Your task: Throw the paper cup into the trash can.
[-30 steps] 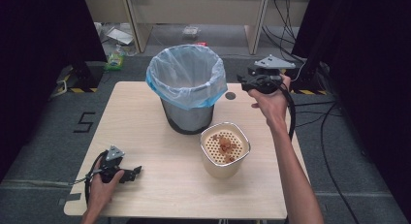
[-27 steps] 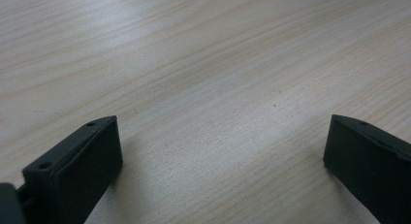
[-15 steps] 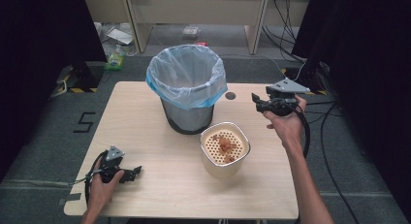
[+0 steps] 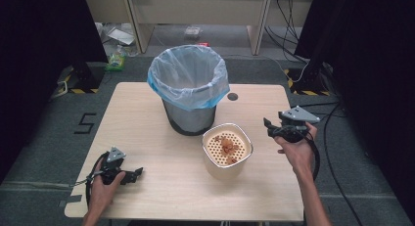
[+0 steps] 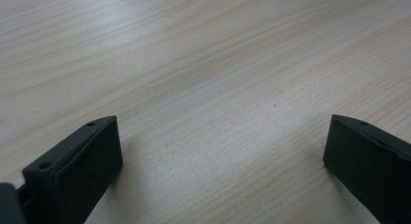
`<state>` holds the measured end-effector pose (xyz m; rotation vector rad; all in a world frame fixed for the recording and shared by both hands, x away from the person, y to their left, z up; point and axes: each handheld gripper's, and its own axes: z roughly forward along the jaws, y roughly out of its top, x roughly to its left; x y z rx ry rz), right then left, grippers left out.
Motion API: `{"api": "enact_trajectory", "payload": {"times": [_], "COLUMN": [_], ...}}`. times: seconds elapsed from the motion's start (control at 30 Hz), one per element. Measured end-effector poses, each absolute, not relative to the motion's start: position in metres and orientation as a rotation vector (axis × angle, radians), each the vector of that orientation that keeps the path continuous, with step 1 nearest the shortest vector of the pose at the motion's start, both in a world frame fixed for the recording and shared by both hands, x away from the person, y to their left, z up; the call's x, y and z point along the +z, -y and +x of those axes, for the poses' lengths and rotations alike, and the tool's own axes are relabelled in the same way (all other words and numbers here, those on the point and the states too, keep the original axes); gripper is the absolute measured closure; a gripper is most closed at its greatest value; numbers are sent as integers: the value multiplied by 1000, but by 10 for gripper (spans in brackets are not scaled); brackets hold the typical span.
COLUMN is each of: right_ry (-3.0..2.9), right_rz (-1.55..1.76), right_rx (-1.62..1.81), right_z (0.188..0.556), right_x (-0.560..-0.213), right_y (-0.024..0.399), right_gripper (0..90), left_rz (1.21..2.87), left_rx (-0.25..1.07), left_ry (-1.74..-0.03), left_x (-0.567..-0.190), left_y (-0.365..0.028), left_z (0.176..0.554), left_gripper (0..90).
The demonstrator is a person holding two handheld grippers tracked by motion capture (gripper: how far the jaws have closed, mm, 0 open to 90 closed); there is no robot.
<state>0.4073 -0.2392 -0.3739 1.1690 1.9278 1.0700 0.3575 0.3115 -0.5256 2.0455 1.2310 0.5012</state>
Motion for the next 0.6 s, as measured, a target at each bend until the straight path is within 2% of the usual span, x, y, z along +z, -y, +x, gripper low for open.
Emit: {"api": "enact_trajectory", "payload": {"times": [0.6], "right_ry": [-1932], "right_rz": [1210], "right_rx": [1030], "right_z": [374], "right_x": [-435], "right_y": [244], "right_gripper": [398], "left_rz": [2041], "left_rx": [502], "left_ry": [-1232], "left_x": [-526], "left_y": [-311], "left_z": [357], "left_gripper": [0]}}
